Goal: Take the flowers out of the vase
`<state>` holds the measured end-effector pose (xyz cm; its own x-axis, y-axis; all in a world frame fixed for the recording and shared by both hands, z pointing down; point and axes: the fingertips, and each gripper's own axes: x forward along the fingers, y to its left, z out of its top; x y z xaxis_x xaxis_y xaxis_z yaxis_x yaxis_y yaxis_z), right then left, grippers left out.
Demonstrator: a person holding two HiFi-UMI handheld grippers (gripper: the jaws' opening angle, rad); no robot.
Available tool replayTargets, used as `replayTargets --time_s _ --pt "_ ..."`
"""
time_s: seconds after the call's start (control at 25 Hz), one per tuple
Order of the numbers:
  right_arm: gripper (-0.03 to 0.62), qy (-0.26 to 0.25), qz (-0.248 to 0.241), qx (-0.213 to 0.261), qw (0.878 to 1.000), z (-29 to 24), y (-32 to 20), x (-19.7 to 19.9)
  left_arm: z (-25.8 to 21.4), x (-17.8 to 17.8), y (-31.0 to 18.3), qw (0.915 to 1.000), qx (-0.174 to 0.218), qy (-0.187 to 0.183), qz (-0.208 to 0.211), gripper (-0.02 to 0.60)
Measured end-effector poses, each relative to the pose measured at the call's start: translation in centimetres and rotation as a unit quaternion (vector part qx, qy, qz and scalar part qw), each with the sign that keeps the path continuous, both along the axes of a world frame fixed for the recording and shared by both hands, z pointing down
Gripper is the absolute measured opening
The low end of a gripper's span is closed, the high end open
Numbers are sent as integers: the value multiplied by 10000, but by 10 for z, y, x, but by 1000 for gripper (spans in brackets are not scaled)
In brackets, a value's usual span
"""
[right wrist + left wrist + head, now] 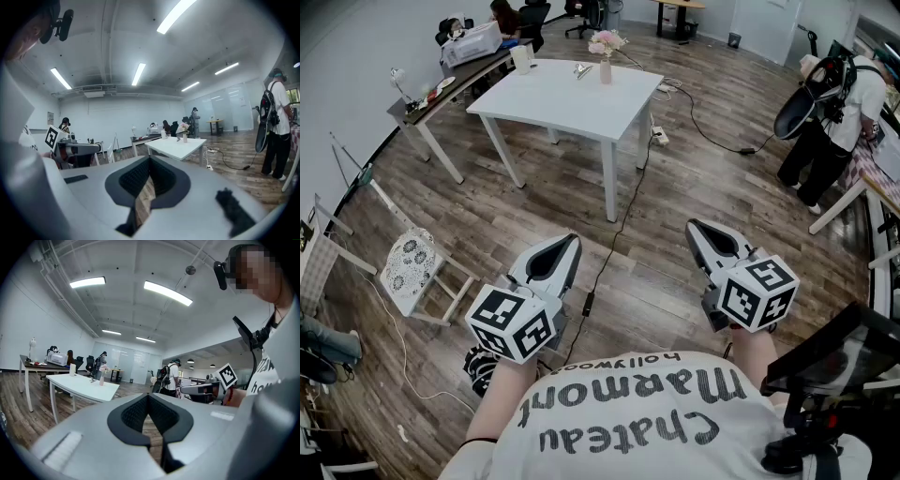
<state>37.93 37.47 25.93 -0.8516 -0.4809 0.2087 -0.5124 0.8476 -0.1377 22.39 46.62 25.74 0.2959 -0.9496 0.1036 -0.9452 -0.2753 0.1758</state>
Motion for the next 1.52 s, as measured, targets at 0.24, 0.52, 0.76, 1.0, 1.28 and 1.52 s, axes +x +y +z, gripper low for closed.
replayTargets --time_s 0.24,0.52,0.76,1.0,1.28,1.52 --pt "14 25 -22 1 10000 4 -4 -9 4 -9 -1 10000 -35 27 -26 2" --pt "14 -19 3 -32 10000 6 -2 -29 6 -29 0 9999 -57 89 12 2" --pt "14 -292 205 -280 9990 13 0 -37 5 -36 2 9988 121 425 217 2" --pt "14 23 134 -463 9988 38 0 -55 17 -44 -7 9986 80 455 241 2" --pt "14 183 -39 -502 9986 55 -30 -85 42 -73 -42 9985 -157 520 93 2" --pt "14 121 -85 -622 9980 61 -100 -111 46 -95 -103 9978 -198 627 -16 2"
